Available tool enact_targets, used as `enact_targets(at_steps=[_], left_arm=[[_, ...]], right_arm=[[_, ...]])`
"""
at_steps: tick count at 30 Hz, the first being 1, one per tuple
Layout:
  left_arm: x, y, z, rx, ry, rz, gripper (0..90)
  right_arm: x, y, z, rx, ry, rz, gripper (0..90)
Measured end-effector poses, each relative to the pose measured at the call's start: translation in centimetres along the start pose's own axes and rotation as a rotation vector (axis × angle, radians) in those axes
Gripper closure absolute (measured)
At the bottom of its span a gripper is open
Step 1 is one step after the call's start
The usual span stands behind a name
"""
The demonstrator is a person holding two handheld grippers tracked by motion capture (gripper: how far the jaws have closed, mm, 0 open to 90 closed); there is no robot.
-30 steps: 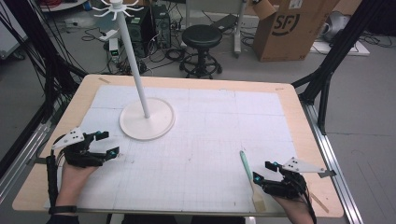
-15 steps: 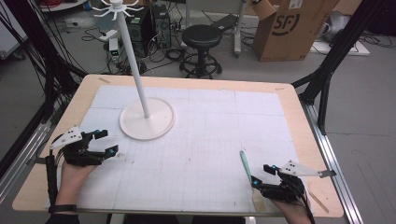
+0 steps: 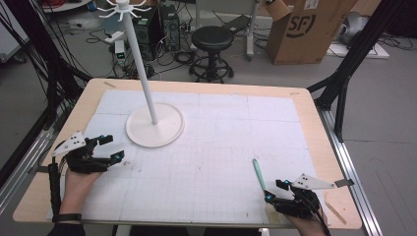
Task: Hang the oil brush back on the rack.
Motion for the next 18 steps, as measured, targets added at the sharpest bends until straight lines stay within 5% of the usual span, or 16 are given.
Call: enact_targets(at_steps=[10,18], left_arm=[[-0.1,0.0,-0.1,-0.009,0.002,0.005,16.5],[-0.1,0.0,-0.2,-0.024,0.006,0.009,16.5]], right_arm=[[-0.9,0.9,-0.4,-0.055,-0.03,-0.015,48.1],[-1.2,1.6,-0.6,-0.099,-0.059,-0.097,61.9]])
Point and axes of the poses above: each handheld gripper's, and its own axes: y roughly forward along the jaws, z roughly out of its top, x roughly to its right, the point moved 6 cm from there along y, roughly forward along the jaws
